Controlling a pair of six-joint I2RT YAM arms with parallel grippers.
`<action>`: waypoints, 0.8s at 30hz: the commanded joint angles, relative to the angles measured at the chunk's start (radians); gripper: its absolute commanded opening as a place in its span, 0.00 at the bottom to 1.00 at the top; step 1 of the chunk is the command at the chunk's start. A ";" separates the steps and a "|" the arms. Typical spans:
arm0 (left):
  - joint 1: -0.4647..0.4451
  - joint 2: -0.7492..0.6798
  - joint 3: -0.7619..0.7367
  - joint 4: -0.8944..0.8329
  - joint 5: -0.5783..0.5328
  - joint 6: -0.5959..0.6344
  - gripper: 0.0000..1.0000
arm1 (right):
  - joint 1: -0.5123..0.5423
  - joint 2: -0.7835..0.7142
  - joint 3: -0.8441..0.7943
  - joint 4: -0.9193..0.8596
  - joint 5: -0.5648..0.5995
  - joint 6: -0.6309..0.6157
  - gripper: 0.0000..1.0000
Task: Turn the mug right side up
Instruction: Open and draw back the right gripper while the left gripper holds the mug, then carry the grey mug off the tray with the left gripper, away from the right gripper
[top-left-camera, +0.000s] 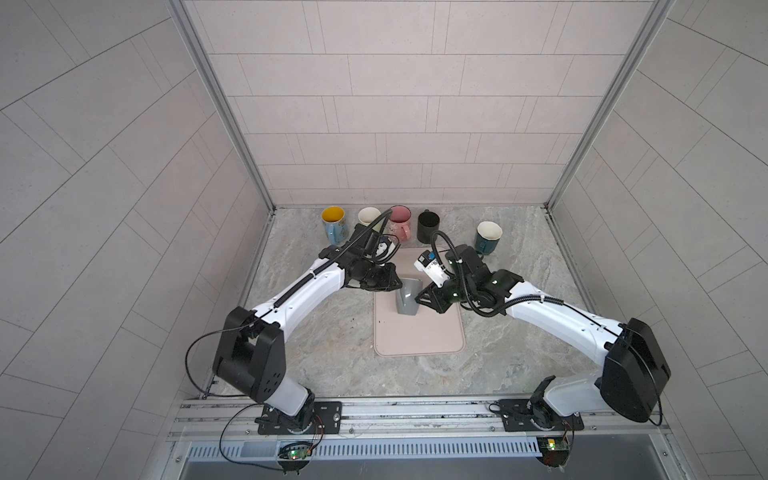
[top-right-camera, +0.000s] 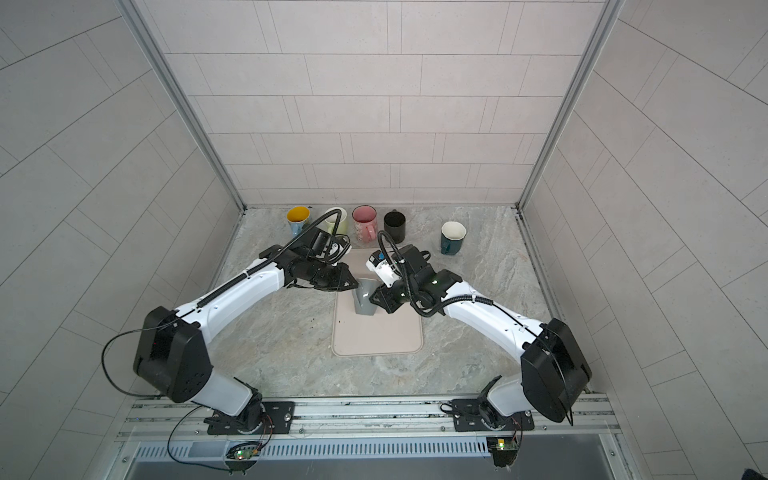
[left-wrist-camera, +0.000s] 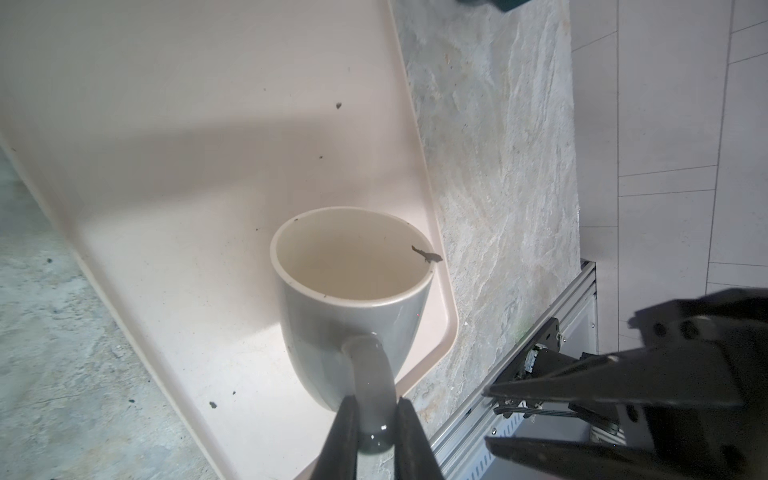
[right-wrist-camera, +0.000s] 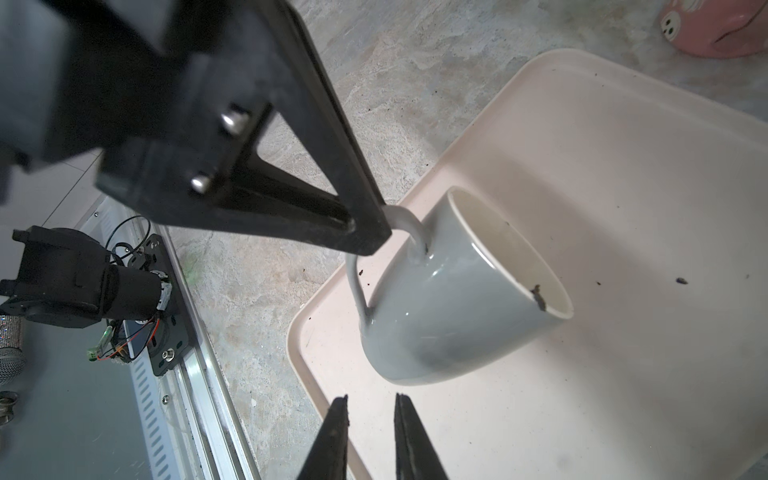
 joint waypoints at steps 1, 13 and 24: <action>0.009 -0.074 -0.016 0.068 -0.023 0.000 0.00 | -0.008 -0.033 -0.007 0.011 0.015 0.006 0.21; 0.039 -0.228 -0.129 0.180 -0.200 -0.024 0.00 | -0.017 -0.051 -0.021 0.011 0.025 0.005 0.21; 0.072 -0.401 -0.274 0.318 -0.391 -0.038 0.00 | -0.020 -0.052 -0.025 0.011 0.024 0.005 0.21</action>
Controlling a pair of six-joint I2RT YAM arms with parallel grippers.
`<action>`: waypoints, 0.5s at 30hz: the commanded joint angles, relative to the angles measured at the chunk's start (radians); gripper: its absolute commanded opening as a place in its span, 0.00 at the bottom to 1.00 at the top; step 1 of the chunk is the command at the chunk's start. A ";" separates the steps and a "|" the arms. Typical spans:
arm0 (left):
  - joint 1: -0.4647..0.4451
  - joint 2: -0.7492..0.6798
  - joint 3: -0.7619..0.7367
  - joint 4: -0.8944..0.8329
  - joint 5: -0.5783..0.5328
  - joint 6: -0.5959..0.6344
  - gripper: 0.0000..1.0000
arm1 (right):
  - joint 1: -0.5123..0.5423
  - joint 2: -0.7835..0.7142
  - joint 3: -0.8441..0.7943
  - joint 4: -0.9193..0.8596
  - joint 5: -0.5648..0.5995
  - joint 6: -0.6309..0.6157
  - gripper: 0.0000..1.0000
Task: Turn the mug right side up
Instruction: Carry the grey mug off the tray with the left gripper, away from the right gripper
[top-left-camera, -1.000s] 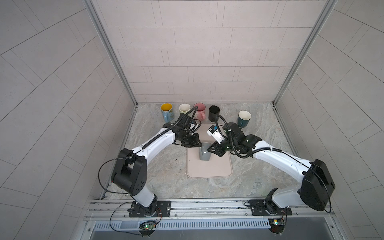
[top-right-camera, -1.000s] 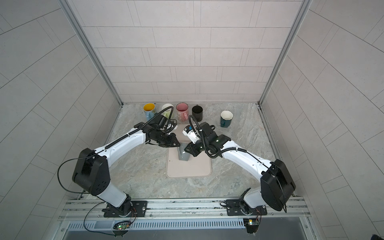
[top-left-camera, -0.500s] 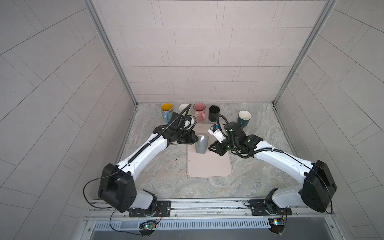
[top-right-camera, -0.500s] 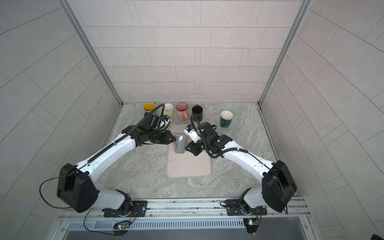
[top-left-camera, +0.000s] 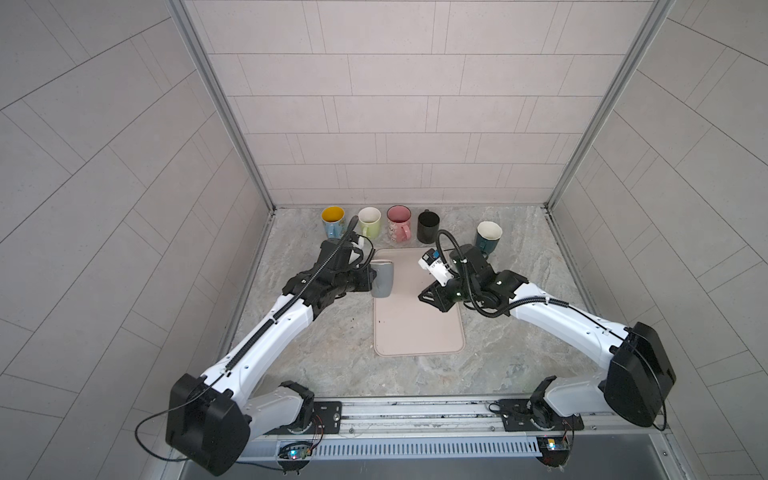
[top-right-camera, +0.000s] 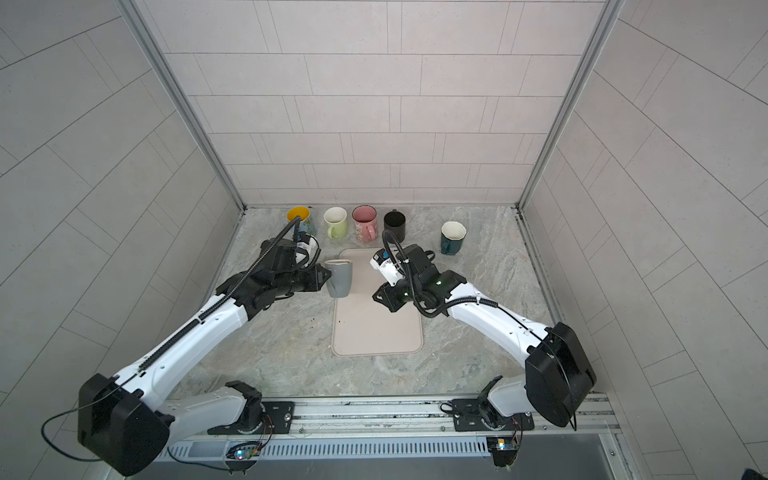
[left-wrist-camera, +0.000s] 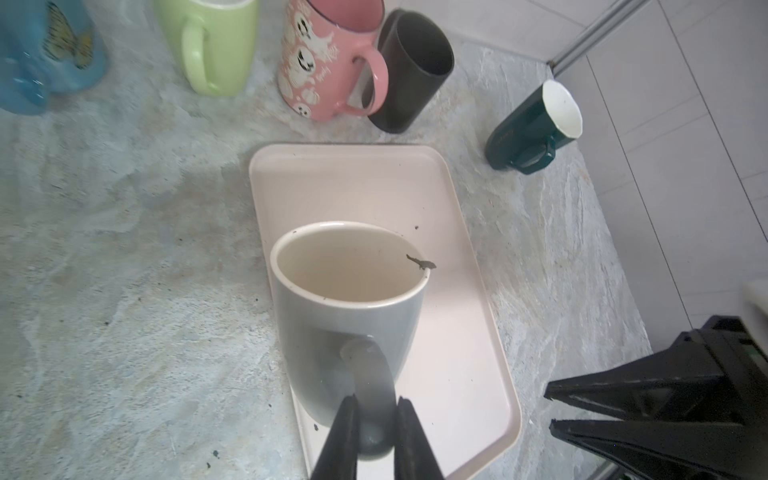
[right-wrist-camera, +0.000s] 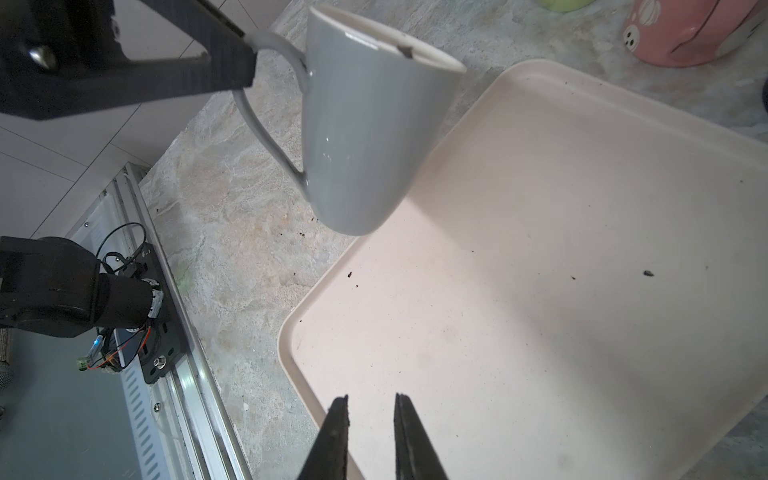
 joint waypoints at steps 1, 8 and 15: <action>0.014 -0.056 -0.024 0.119 -0.081 -0.003 0.00 | -0.005 -0.027 -0.009 0.004 0.012 0.002 0.21; 0.036 -0.125 -0.095 0.180 -0.201 0.008 0.00 | -0.006 -0.031 -0.008 -0.002 0.016 0.000 0.21; 0.039 -0.176 -0.198 0.319 -0.346 0.026 0.00 | -0.005 -0.034 -0.002 -0.009 0.021 -0.003 0.21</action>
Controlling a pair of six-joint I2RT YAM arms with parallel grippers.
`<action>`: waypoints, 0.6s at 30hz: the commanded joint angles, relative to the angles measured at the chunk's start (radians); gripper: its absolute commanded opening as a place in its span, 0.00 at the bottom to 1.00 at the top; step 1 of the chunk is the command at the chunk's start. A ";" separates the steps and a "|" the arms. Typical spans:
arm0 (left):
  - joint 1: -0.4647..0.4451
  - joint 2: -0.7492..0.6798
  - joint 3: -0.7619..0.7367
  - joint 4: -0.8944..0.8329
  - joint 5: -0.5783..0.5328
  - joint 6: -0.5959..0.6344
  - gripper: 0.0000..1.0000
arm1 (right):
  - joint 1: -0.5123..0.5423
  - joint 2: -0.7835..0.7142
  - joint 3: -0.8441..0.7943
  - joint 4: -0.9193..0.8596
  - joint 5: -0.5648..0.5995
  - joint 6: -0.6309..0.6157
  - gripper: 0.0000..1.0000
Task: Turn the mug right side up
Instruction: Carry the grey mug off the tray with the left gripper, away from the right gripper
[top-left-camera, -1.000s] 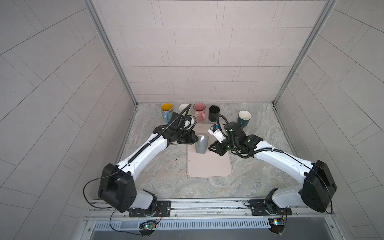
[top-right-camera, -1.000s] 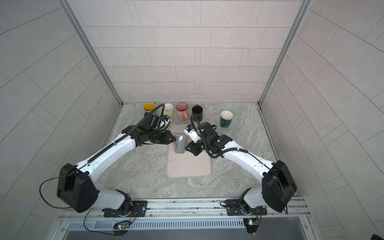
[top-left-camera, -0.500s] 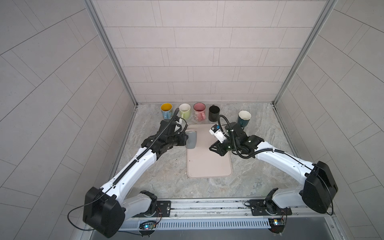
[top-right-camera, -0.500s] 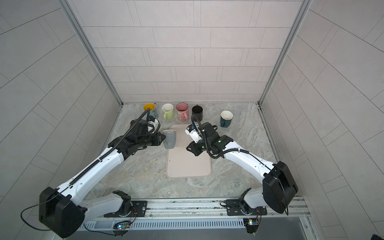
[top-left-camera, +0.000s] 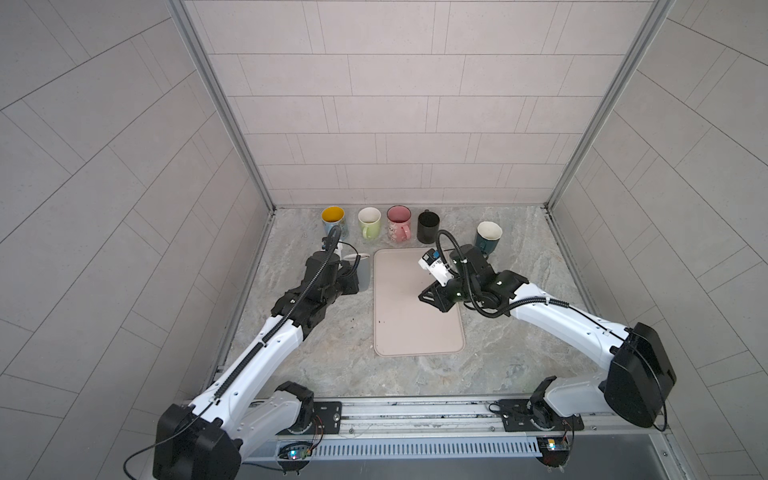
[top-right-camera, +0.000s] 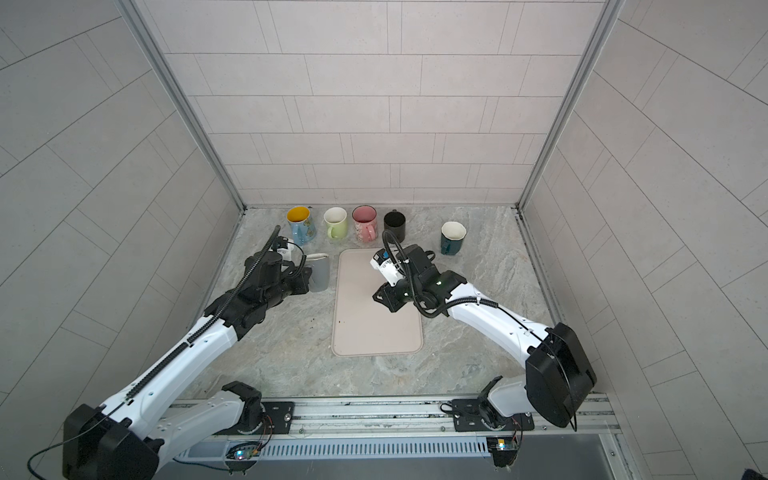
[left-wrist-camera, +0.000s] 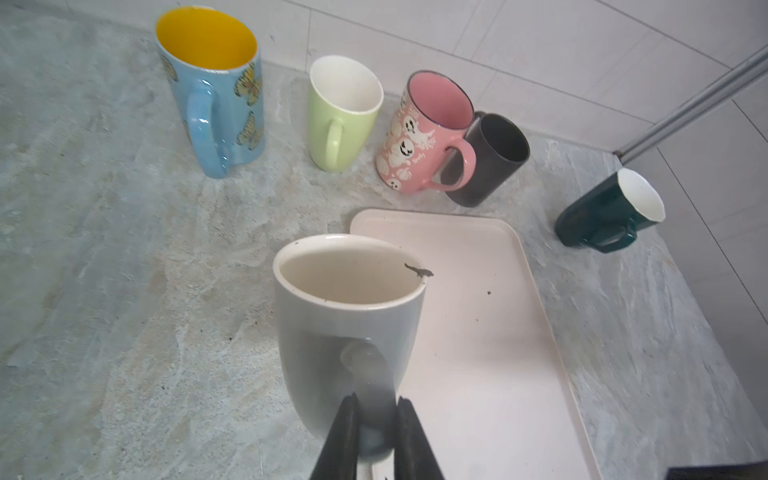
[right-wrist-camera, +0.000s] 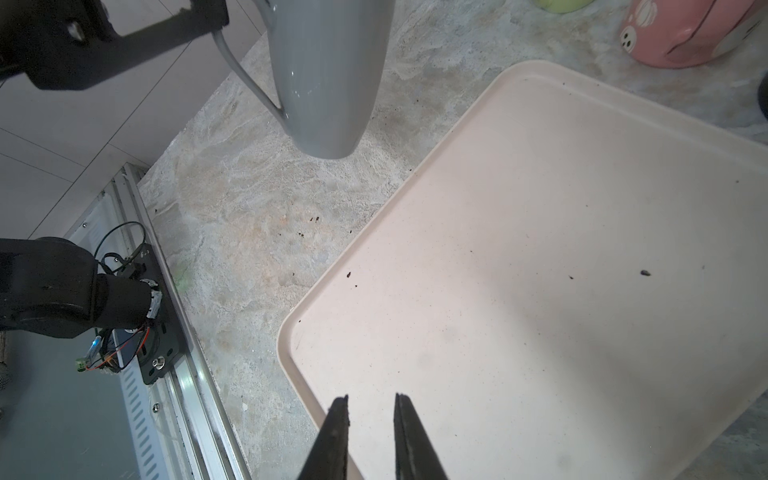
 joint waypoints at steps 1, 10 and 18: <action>0.007 -0.037 -0.026 0.173 -0.117 0.022 0.00 | -0.005 -0.033 -0.002 -0.007 0.016 -0.003 0.21; 0.007 -0.035 -0.158 0.400 -0.200 0.015 0.00 | -0.007 -0.034 -0.002 -0.010 0.018 -0.011 0.21; 0.007 -0.029 -0.250 0.575 -0.219 0.033 0.00 | -0.009 -0.041 -0.016 -0.009 0.020 -0.015 0.21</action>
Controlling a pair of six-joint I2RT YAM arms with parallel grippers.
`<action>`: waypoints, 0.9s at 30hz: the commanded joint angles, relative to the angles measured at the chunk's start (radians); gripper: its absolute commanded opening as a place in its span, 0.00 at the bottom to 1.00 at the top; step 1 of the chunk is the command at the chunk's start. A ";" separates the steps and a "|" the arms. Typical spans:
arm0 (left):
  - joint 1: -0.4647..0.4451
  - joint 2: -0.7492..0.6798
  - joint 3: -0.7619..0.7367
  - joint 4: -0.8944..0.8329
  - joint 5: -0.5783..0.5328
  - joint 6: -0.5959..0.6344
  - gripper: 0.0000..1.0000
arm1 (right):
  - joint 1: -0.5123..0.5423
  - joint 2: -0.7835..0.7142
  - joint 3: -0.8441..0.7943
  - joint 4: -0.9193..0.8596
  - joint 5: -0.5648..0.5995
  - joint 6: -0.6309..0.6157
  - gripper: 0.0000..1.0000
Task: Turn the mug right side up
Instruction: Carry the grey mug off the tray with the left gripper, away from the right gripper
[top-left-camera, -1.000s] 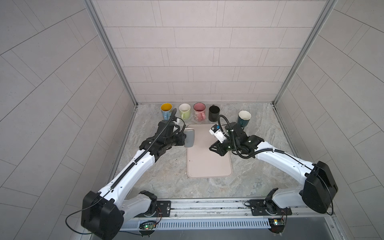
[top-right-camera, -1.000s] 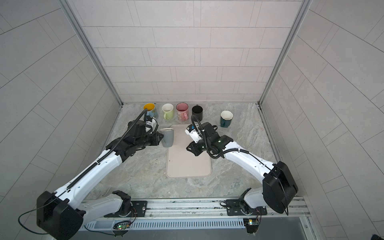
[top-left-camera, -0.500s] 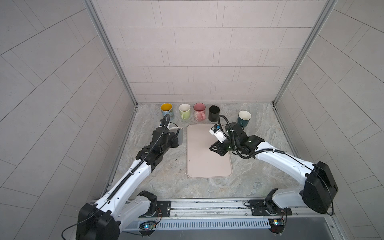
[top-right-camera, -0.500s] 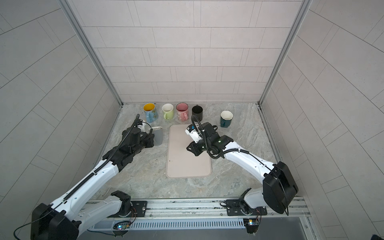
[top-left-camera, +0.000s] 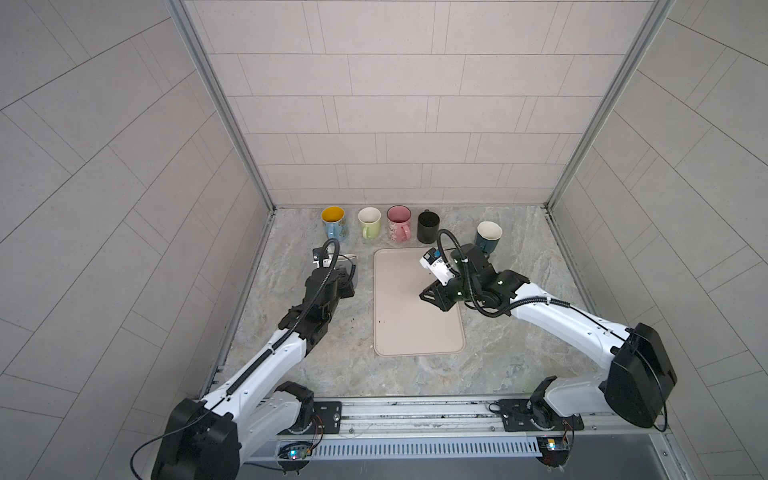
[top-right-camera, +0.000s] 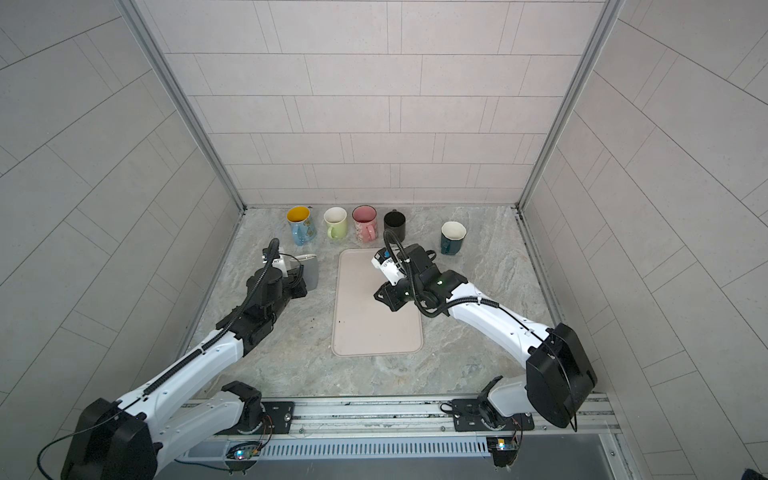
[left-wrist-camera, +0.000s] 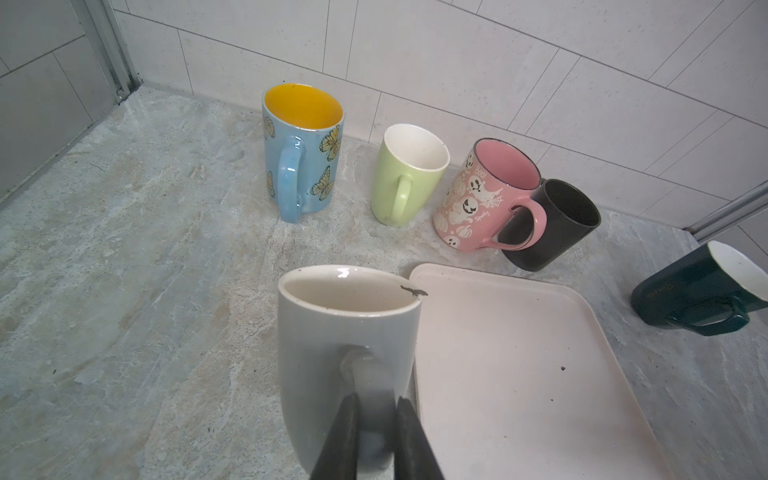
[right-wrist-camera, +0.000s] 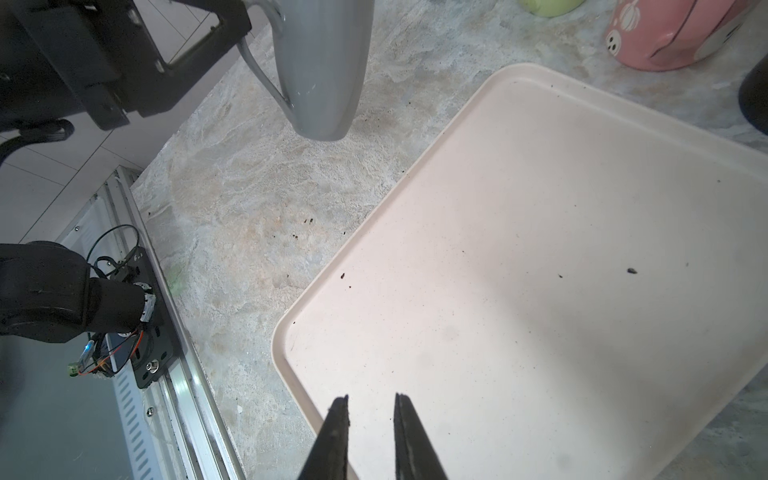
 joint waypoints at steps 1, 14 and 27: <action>0.005 -0.010 -0.014 0.200 -0.033 0.021 0.00 | -0.004 -0.035 -0.017 -0.007 0.012 -0.014 0.21; 0.005 0.057 -0.065 0.373 -0.023 0.038 0.00 | -0.006 -0.042 -0.034 -0.003 0.014 -0.011 0.21; 0.004 0.058 -0.083 0.453 0.037 0.005 0.00 | -0.005 -0.048 -0.048 0.021 0.015 0.006 0.21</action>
